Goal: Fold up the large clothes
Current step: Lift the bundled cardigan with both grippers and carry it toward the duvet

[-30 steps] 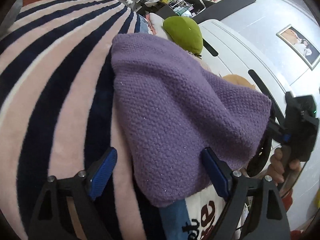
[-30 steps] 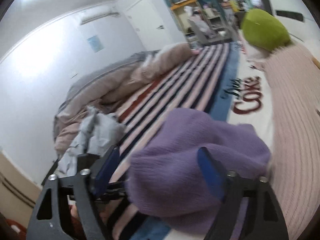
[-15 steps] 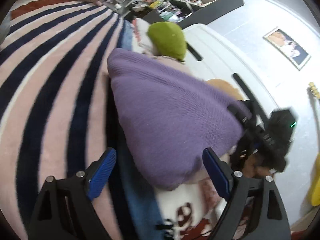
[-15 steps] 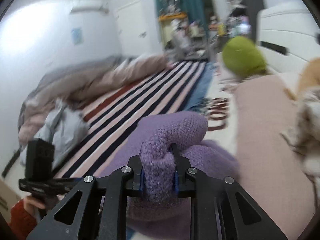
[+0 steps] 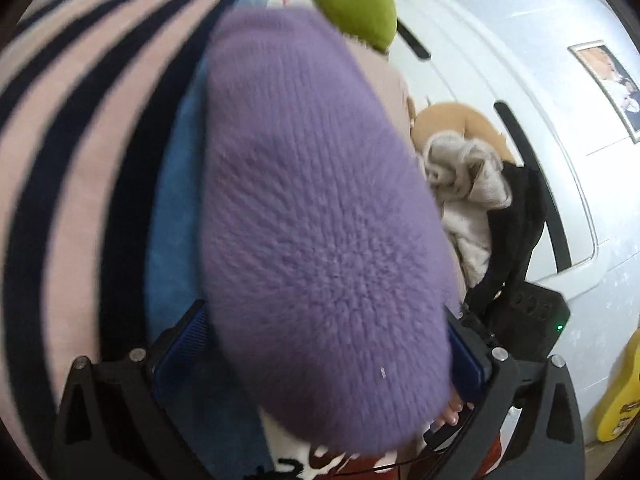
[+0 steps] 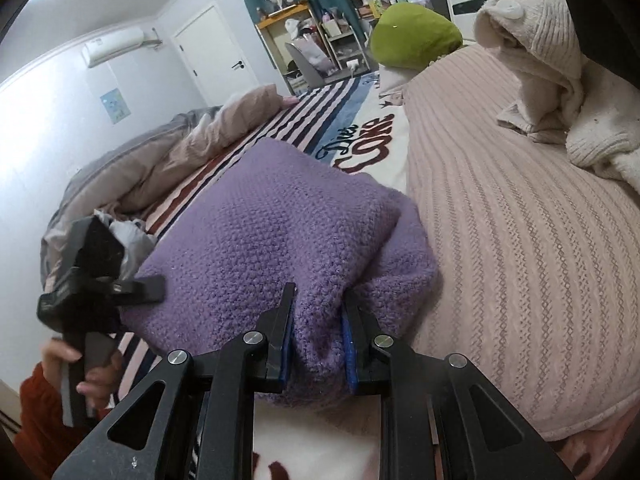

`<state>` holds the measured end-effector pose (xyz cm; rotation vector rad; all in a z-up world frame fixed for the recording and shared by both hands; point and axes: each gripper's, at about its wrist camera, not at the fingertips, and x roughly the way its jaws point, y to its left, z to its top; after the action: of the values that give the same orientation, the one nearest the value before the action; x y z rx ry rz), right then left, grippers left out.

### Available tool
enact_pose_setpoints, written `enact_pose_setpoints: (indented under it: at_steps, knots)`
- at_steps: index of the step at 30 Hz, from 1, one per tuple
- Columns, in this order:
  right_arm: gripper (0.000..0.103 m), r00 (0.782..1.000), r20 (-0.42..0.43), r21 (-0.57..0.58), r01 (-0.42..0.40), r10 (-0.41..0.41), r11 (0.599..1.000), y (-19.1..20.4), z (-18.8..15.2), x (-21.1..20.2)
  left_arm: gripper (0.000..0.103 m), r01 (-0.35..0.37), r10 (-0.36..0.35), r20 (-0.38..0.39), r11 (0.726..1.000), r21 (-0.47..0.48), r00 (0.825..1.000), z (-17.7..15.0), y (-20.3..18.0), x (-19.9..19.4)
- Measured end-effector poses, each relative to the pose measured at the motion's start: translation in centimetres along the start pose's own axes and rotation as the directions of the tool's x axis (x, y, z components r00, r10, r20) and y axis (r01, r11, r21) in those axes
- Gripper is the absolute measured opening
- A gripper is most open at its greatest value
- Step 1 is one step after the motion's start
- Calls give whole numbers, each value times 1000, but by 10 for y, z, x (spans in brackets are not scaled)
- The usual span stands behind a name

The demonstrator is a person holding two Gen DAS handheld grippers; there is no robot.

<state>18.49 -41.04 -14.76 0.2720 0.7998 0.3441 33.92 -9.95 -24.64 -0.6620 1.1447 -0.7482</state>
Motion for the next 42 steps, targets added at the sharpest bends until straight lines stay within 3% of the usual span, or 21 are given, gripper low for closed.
enact_pose_setpoints:
  at_steps: [3,7,11,14,17,20,22,24,26,28,30,32,33,35,38,42]
  knots:
    - [14,1000,-13,-5,-8,8,1000,2,0,2,102,-31,31,-21,999,34,999,-4,-8,17]
    - [14,1000,-16,-4,-20,20,1000,4,-2,0,65,-44,40,81,997,55,996,-16,-14,-5]
    - [14,998,-25,-28,-65,64,998,23,-6,-2,60,-48,41,104,997,64,994,-29,-7,-29]
    - [14,994,-44,-57,-105,103,993,45,-13,-2,60,-64,54,134,995,73,989,-49,-1,-59]
    - [15,972,-83,-31,-225,222,974,65,-30,0,61,-97,85,145,993,74,986,-81,13,-98]
    - [19,955,-95,-4,-281,280,960,80,-49,3,69,-126,120,94,990,60,988,-99,26,-117]
    - [27,961,-60,19,-268,269,963,85,-61,1,75,-169,164,66,983,69,984,-110,32,-129]
    - [49,968,-28,68,-247,250,967,82,-70,-4,85,-216,207,84,971,105,975,-117,31,-144]
    - [61,982,-1,102,-189,190,977,76,-79,-11,93,-248,234,116,961,126,965,-119,28,-161]
    - [76,991,0,115,-131,132,985,73,-84,-14,95,-241,227,119,961,131,967,-117,29,-171]
    - [93,991,-17,174,-126,130,977,63,-87,-7,95,-232,217,122,964,126,968,-110,31,-172]
    - [94,981,-34,275,-175,191,945,48,-90,3,95,-183,170,134,979,93,976,-100,35,-170]
    - [95,975,-39,317,-194,217,929,43,-92,7,95,-121,112,143,991,55,983,-92,41,-168]
    - [97,954,-39,433,-252,297,865,31,-99,21,95,-42,42,145,999,-3,989,-79,47,-159]
    - [97,949,-41,432,-265,312,862,31,-98,27,95,-88,90,130,996,-19,987,-64,53,-146]
    - [98,923,-53,470,-315,382,825,31,-93,40,95,-37,41,102,999,-38,994,-49,61,-133]
